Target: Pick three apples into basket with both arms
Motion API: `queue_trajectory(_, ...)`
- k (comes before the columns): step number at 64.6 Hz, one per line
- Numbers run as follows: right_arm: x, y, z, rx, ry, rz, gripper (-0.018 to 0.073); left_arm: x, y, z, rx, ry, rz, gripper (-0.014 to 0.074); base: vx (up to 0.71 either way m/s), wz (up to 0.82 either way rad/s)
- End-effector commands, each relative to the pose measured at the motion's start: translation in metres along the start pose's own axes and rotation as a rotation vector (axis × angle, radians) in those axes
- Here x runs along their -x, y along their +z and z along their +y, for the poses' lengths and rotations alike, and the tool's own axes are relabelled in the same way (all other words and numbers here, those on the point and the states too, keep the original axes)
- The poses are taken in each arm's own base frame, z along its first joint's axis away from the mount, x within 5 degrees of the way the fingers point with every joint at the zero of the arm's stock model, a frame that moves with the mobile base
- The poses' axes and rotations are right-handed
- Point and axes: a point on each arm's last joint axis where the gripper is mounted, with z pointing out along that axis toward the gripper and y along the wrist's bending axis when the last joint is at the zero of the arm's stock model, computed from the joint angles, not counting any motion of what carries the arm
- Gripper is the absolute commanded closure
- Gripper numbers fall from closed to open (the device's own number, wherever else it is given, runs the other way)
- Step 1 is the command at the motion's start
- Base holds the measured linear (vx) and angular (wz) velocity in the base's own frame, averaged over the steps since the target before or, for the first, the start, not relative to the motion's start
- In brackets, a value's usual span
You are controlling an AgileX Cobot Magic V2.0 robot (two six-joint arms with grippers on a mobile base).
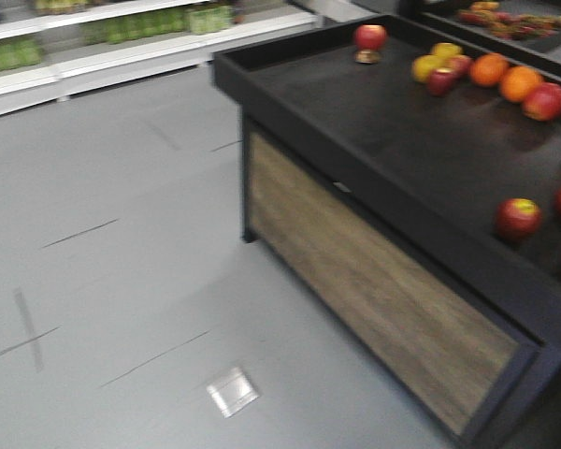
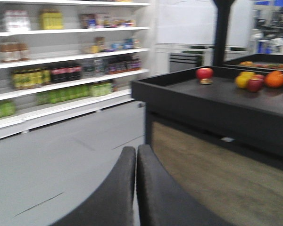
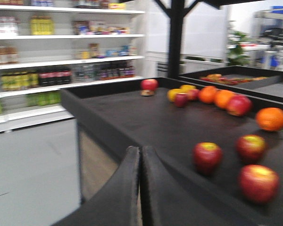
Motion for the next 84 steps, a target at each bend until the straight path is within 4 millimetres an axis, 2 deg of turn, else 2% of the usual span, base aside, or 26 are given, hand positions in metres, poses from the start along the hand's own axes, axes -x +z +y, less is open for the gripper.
queue_trajectory(1,0.0039,0.0013,0.0005,0.005,-0.012,-0.048,0.0568,-0.0005,-0.0006,0.0004,0.002,-0.01,-0.061,0.0603,0.2,-0.78)
queue_trajectory(38,0.0039,0.0013,0.0005,0.005,-0.012,-0.048,0.0568,-0.0005,-0.0006,0.0004,0.002,-0.01,-0.061,0.0603,0.18,-0.77)
queue_trajectory(84,0.0039,0.0013,0.0005,0.005,-0.012,-0.048,0.0568,-0.0005,-0.0006,0.0004,0.002,-0.01,-0.061,0.0603,0.14,-0.54)
